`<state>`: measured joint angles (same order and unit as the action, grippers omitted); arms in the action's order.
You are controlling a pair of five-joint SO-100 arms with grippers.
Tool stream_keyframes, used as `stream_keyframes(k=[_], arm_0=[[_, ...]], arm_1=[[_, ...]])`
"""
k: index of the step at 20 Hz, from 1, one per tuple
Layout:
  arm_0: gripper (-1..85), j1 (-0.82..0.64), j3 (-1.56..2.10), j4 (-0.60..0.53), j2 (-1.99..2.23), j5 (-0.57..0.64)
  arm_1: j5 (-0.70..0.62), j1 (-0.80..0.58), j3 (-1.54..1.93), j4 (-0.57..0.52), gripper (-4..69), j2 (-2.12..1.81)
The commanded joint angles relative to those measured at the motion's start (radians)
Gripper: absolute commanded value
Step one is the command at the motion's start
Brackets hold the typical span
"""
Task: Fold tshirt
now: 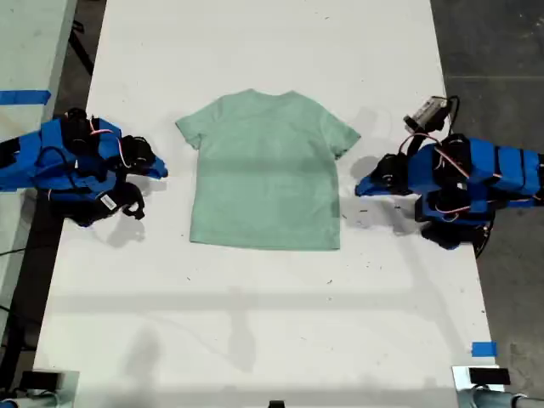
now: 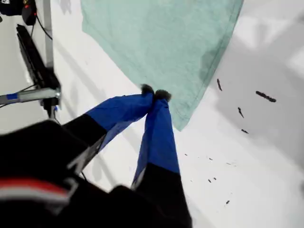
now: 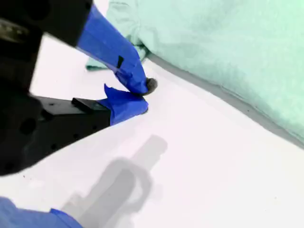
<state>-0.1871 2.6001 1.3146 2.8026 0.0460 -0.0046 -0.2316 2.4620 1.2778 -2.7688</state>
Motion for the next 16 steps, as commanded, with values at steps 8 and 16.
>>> stream_keyframes(k=[8, 16], arm_0=[[0.1, -0.299, -0.594, 0.084, -0.522, 0.324], [0.0, -0.552, -0.847, 0.176, -0.744, 0.512]], arm_1=[[-0.477, -0.434, -0.660, 0.247, 0.1, 0.497], [-0.733, -0.684, -0.994, 0.321, 0.1, 0.818]])
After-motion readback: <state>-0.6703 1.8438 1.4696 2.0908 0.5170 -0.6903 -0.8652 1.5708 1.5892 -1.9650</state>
